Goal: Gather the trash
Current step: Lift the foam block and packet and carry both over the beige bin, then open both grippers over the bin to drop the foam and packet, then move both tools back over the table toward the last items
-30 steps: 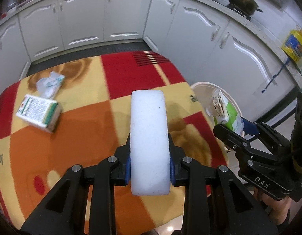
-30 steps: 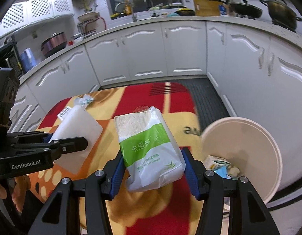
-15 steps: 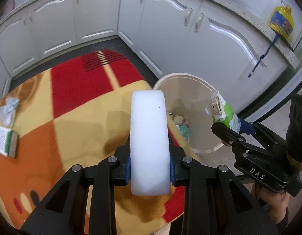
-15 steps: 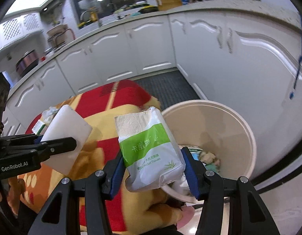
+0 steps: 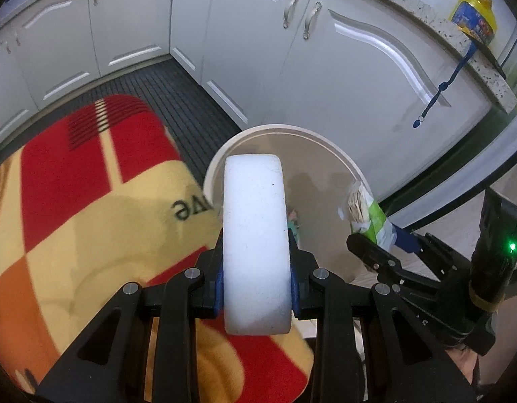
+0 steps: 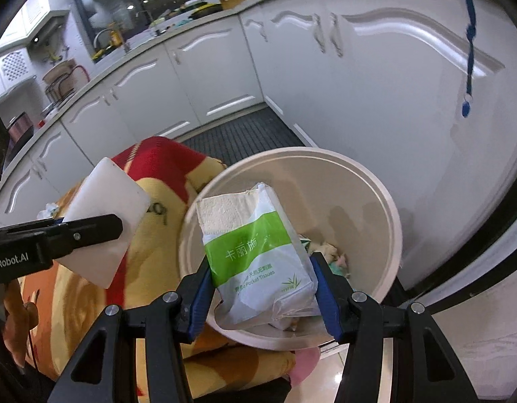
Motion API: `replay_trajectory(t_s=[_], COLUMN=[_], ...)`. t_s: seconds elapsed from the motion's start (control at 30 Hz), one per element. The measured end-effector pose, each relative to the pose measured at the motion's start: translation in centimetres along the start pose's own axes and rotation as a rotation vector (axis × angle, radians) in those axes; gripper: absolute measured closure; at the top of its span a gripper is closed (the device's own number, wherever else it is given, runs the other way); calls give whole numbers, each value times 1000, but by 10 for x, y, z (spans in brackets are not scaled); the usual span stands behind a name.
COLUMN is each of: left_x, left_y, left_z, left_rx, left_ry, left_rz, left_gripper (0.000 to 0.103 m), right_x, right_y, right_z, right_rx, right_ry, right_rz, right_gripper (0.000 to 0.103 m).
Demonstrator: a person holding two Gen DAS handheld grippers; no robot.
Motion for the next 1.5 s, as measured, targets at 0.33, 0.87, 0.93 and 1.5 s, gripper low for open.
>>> replay_trajectory(t_s=[0.33,0.87,0.93,1.5], left_x=[-5,1,2,11], left_y=[6,4,4,1], left_z=[34,49,48,21], left_rx=[40,41,39,-2], left_ry=[-12,-20,-13,48], left_rz=[-33,-83,-80,-68], left_gripper=[77,50,49,49], right_x=[-28,-39,-40,-33], right_y=[-8,-8,-10,-12], right_z=[18,32,33,29], right_rx=[41,57,61,76], right_ry=[-37,-86,-95,-87], right_rz=[42,50,55,77], right_gripper=[50,38,34,34])
Point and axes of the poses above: each gripper's, at about its wrist camera, not at the fingertips, and z roughly the way its jaws point, x to its left, y to its top, the point moved 3 cm from there along z, roughly the way its jaws point, and after that the axes turned 11 degrees about -x, right-handed, at the moved point
